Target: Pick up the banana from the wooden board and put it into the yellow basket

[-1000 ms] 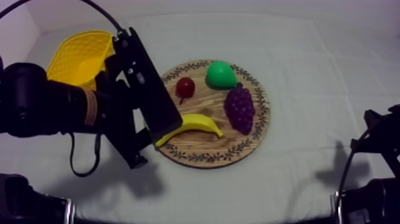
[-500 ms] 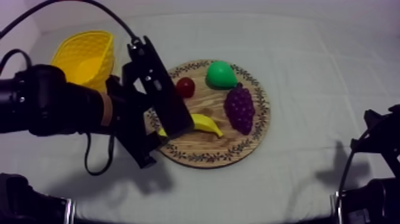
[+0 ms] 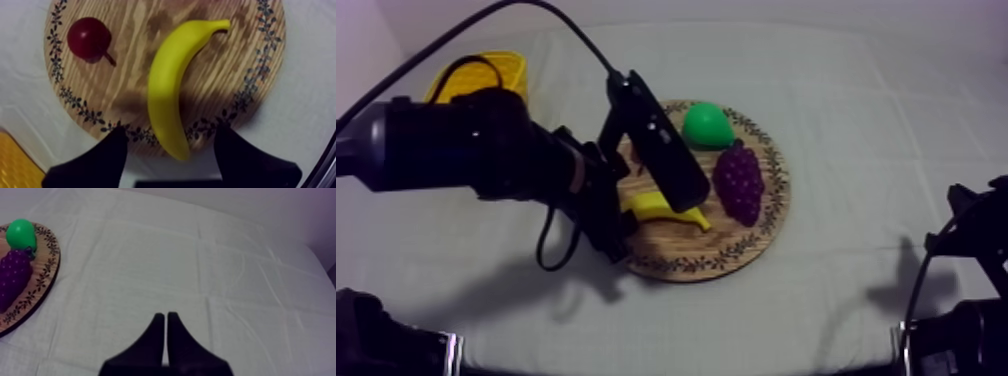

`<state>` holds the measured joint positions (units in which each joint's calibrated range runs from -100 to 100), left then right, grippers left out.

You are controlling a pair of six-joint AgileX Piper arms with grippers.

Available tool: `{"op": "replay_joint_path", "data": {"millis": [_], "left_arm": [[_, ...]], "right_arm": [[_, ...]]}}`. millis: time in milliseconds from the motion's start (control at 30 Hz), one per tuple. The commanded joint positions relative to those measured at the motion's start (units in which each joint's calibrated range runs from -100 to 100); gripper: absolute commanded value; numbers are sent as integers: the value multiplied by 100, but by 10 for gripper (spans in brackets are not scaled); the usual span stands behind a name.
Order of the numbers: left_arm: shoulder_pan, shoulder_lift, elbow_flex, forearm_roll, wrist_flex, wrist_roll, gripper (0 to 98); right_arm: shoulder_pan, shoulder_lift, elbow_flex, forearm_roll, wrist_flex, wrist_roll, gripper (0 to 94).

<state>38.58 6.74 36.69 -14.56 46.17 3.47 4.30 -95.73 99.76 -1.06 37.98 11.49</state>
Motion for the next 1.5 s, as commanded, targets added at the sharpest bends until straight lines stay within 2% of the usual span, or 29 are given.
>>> {"op": "replay_joint_path", "data": {"millis": [0, 600, 900, 1200, 1467], "left_arm": [[-12, 259, -138, 21, 63, -11, 647], [-71, 1627, -1337, 241, 877, -138, 608], [-33, 1946, -1662, 221, 1243, -73, 483], [164, 2091, -1855, -6, 1273, 333, 254], [224, 2009, -1920, -169, 1454, 559, 178]], "right_arm": [[-1, -2, 2, 1, 0, 1, 3], [-1, -2, 2, 1, 0, 1, 3], [-1, -2, 2, 1, 0, 1, 3], [-1, -2, 2, 1, 0, 1, 3], [-1, -2, 2, 1, 0, 1, 3]]}}
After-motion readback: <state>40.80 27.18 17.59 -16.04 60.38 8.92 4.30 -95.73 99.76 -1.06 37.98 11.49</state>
